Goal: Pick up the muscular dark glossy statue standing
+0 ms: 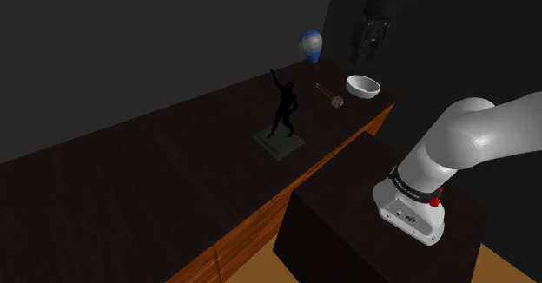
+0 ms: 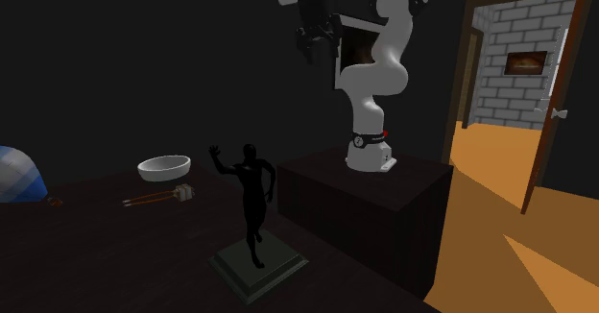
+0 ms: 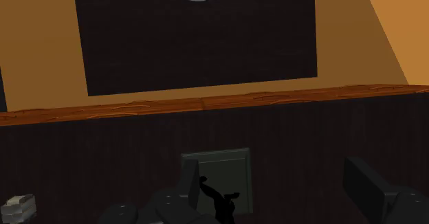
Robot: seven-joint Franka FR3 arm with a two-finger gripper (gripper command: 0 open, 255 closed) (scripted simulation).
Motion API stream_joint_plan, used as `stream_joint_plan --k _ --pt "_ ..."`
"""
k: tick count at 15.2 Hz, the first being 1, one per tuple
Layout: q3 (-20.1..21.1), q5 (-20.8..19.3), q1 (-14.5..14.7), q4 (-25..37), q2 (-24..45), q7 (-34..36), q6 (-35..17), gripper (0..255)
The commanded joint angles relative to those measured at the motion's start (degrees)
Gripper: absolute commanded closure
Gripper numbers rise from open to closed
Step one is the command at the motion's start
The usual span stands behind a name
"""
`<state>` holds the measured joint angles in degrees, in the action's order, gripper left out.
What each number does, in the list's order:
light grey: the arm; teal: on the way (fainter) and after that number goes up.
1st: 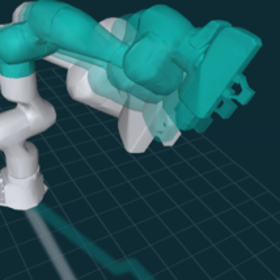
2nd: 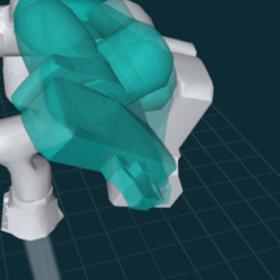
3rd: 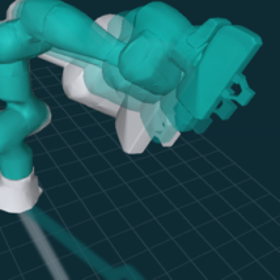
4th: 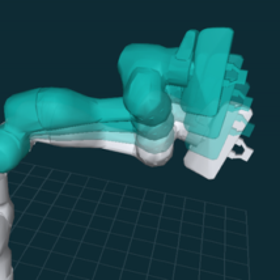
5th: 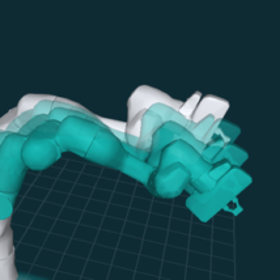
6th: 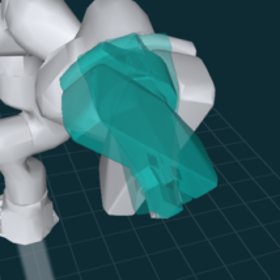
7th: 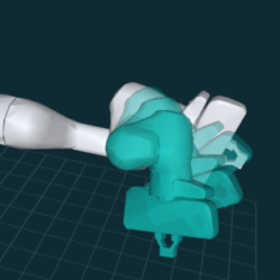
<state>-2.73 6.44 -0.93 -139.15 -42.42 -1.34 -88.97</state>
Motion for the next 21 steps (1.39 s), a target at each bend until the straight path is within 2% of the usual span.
stream_joint_plan --k 1,11,21 --pt "0.0 0.0 0.0 0.0 0.0 0.0 0.0 0" --pt "2.4 2.55 -0.95 -0.95 16.68 5.81 -21.49 0" --pt "3.15 3.93 -1.72 6.32 37.22 11.13 -38.57 0"
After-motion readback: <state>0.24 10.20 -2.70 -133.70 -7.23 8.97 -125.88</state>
